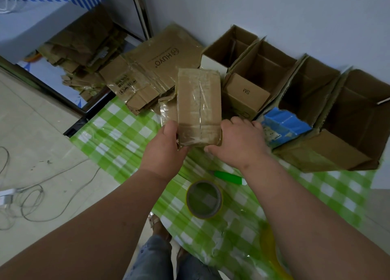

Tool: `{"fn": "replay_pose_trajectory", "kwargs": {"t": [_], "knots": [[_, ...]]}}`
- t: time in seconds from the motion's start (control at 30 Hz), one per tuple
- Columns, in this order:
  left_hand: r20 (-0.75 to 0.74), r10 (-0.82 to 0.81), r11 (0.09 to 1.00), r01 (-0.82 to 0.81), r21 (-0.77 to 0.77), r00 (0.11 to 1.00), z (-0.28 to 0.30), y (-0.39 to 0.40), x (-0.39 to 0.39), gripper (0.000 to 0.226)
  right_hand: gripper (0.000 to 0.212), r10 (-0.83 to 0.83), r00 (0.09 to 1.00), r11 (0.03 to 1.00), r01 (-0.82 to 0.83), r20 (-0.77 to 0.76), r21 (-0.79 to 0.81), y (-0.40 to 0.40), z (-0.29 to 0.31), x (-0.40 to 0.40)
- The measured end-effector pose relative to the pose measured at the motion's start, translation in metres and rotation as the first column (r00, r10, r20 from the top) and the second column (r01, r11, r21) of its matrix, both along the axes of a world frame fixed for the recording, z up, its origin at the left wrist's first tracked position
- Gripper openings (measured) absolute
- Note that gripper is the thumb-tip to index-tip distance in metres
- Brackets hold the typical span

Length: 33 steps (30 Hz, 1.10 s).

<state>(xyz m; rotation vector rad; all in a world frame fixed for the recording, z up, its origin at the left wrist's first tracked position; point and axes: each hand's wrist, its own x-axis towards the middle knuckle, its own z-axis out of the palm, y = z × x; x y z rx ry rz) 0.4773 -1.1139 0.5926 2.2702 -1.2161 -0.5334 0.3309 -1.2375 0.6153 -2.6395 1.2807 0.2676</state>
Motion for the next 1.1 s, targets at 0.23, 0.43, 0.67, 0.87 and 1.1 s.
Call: {"fn": "replay_pose_trajectory", "kwargs": {"t": [0.23, 0.43, 0.67, 0.87, 1.1], "knots": [[-0.051, 0.087, 0.995, -0.089, -0.040, 0.995, 0.001, 0.003, -0.001, 0.037, 0.061, 0.011, 1.000, 0.995, -0.014, 0.027, 0.103, 0.001, 0.005, -0.001], [-0.123, 0.172, 0.975, -0.187, -0.120, 0.977, 0.011, 0.012, 0.005, 0.032, 0.054, -0.019, 0.997, 0.976, 0.001, 0.079, 0.220, 0.008, 0.016, -0.005], [-0.249, 0.360, 0.882, -0.415, -0.223, 0.899, 0.039, 0.020, 0.016, 0.030, 0.057, -0.213, 0.949, 0.933, 0.127, 0.231, 0.336, 0.044, 0.039, 0.011], [-0.345, 0.432, 0.809, -0.528, -0.260, 0.833, 0.049, 0.024, 0.036, 0.027, 0.046, -0.333, 0.873, 0.862, 0.129, 0.356, 0.490, 0.094, 0.043, 0.033], [-0.638, 0.276, 0.940, -0.342, 0.021, 0.719, 0.026, 0.037, 0.029, 0.049, 0.028, -0.467, 0.820, 0.782, 0.209, 0.331, 0.587, 0.112, 0.017, 0.053]]}}
